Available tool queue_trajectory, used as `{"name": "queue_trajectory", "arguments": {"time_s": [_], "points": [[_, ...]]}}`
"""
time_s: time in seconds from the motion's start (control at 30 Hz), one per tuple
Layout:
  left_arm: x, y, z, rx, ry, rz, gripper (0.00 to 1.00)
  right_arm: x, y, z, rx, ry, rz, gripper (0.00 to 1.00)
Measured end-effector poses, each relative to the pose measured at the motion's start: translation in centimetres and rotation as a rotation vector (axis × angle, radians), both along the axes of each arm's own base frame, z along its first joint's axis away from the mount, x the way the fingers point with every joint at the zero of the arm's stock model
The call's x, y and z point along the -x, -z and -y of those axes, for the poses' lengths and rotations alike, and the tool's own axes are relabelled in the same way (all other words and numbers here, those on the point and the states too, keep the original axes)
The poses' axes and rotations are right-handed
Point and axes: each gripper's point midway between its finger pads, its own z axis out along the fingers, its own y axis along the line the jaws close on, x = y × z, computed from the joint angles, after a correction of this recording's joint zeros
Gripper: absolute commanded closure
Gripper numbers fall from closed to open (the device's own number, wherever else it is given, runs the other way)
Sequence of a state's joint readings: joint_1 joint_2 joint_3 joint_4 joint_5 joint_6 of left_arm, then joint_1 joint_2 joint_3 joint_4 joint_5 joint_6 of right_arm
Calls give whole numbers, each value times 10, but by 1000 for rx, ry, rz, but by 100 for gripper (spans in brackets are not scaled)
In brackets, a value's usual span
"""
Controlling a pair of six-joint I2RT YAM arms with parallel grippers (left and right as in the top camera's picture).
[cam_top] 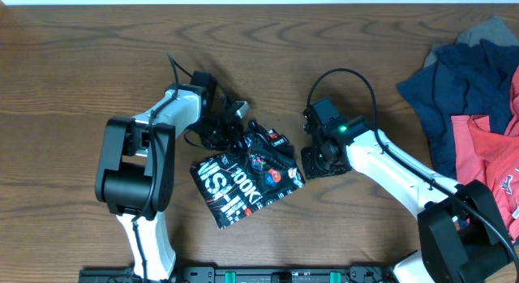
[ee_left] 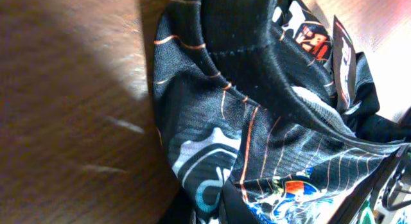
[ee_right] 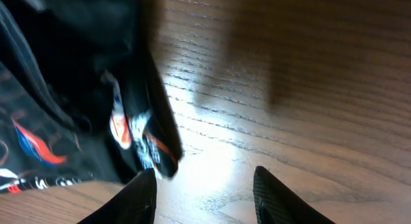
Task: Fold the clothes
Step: 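Carry the folded jersey to the table's upper-left with the left gripper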
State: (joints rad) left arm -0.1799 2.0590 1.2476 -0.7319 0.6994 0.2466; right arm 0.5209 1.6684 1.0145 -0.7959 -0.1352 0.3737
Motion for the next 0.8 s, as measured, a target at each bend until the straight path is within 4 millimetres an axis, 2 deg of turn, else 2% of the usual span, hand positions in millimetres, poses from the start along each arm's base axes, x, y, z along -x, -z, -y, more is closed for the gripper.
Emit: {"name": "queue_trajectory", "arguments": {"time_s": [0.1, 0.23, 0.4, 0.5, 0.57, 0.67, 0.7, 0.73, 0.77, 0.8], "points": [[-13, -1, -13, -3, -60, 12, 94, 1, 0, 2, 11, 1, -1, 53], [-47, -7, -55, -29, -210, 52, 94, -1, 1, 6, 20, 12, 0, 53], [-110, -28, -140, -44, -514, 155, 94, -6, 1, 18, 28, 52, -6, 53], [-134, -40, -208, -45, -739, 205, 94, -7, 1, 26, 35, 75, -16, 53], [-138, -44, -251, -46, -879, 215, 94, -7, 1, 29, 38, 84, -20, 53], [-129, -46, -315, -42, -1094, 199, 94, -8, 1, 30, 41, 89, -21, 53], [-125, -47, -330, -39, -1148, 191, 94, -8, 2, 30, 41, 89, -21, 53], [-119, -47, -347, -34, -1210, 177, 89, -8, 2, 30, 41, 89, -21, 53], [-112, -47, -364, -30, -1272, 160, 65, -8, 1, 30, 41, 89, -20, 53], [-106, -47, -376, -30, -1313, 149, 28, -8, 2, 30, 40, 89, -19, 53]]}}
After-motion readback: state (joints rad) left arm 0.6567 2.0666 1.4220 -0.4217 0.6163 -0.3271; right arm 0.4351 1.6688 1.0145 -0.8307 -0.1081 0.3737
